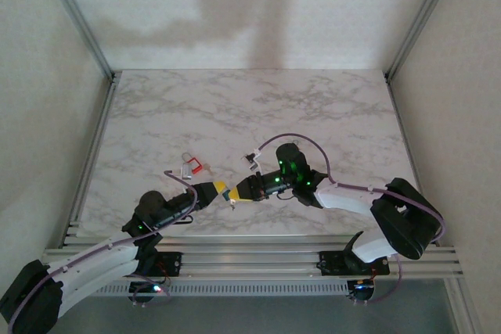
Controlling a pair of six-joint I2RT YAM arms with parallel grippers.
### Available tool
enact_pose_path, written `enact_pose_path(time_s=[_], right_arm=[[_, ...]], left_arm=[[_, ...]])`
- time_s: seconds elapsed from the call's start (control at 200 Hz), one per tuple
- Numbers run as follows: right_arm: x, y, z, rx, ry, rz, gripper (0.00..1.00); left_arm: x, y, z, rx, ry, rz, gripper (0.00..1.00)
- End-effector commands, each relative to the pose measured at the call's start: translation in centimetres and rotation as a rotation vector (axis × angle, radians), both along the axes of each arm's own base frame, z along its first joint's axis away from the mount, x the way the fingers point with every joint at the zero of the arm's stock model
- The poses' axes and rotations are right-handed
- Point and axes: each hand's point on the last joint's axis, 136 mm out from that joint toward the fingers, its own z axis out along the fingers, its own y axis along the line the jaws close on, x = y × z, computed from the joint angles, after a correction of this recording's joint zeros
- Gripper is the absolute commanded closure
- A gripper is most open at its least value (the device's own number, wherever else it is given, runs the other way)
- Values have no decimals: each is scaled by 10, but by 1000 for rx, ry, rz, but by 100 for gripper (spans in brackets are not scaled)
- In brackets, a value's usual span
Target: Lock with the key
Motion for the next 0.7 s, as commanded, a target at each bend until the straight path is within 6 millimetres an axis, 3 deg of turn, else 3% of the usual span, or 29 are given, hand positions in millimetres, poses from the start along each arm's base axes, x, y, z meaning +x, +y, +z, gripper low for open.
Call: enact_pose_path(time_s=[0.0, 0.521, 0.696], right_arm=[[-2, 3, 29, 116, -69, 35, 100], [-1, 5, 47, 185, -90, 53, 100], [3, 7, 41, 154, -89, 35, 100]], left_arm=[[-17, 3, -41, 64, 37, -43, 100], [-36, 1, -33, 22, -44, -96, 100], [-40, 1, -31, 7, -57, -106, 100]])
